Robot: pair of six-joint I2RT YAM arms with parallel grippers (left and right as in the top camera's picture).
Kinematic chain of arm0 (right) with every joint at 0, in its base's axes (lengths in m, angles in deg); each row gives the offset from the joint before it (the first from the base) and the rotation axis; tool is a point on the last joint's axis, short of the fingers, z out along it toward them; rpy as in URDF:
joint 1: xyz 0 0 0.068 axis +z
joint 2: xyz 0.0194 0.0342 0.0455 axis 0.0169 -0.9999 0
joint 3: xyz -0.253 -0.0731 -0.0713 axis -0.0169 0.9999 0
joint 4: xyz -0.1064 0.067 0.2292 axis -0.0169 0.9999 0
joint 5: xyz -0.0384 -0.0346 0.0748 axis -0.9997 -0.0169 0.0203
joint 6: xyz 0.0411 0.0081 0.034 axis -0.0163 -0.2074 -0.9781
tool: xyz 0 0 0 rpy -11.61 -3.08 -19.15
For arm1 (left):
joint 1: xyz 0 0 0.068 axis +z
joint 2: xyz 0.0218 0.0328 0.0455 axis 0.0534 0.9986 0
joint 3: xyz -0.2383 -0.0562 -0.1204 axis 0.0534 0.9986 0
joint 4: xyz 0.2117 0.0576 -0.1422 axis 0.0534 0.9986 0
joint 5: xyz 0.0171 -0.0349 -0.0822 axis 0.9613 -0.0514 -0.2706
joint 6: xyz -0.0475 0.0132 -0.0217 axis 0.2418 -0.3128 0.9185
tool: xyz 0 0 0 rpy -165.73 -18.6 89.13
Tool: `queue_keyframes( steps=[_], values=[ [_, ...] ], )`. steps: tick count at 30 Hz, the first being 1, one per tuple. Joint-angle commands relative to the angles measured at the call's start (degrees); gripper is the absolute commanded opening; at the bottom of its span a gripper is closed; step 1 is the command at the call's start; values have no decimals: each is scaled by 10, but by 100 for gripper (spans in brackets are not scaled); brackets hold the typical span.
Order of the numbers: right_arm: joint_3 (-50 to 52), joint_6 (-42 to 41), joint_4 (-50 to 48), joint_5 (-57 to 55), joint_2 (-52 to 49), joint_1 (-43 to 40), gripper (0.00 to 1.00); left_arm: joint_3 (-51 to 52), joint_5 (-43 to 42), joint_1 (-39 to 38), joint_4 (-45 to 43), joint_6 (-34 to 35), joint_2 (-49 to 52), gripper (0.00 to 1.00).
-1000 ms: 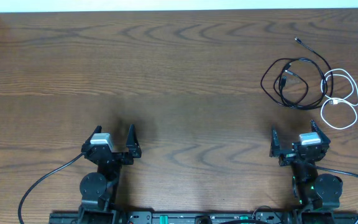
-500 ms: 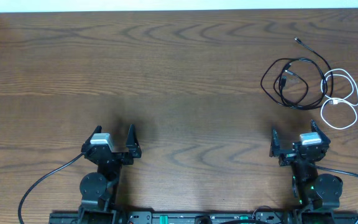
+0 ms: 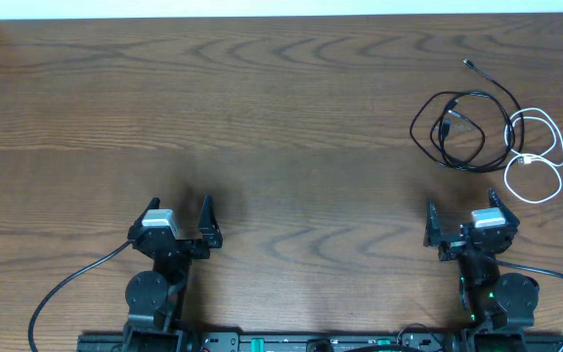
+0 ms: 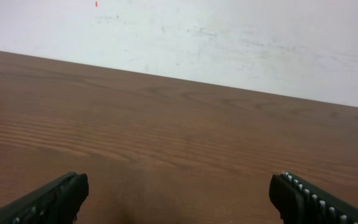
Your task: Untangle cables
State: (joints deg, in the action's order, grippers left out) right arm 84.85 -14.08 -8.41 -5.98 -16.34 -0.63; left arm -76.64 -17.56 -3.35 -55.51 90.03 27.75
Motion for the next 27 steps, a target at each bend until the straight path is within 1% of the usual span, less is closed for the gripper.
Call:
queue_keyframes(
  steps=[1, 27],
  values=[
    [1, -7, 4, -2, 4, -6, 99, 12, 2, 2, 21, -10, -3, 98],
    [1, -6, 4, -2, 4, 1, 99, 12, 2, 2, 21, -10, -3, 98]
  ],
)
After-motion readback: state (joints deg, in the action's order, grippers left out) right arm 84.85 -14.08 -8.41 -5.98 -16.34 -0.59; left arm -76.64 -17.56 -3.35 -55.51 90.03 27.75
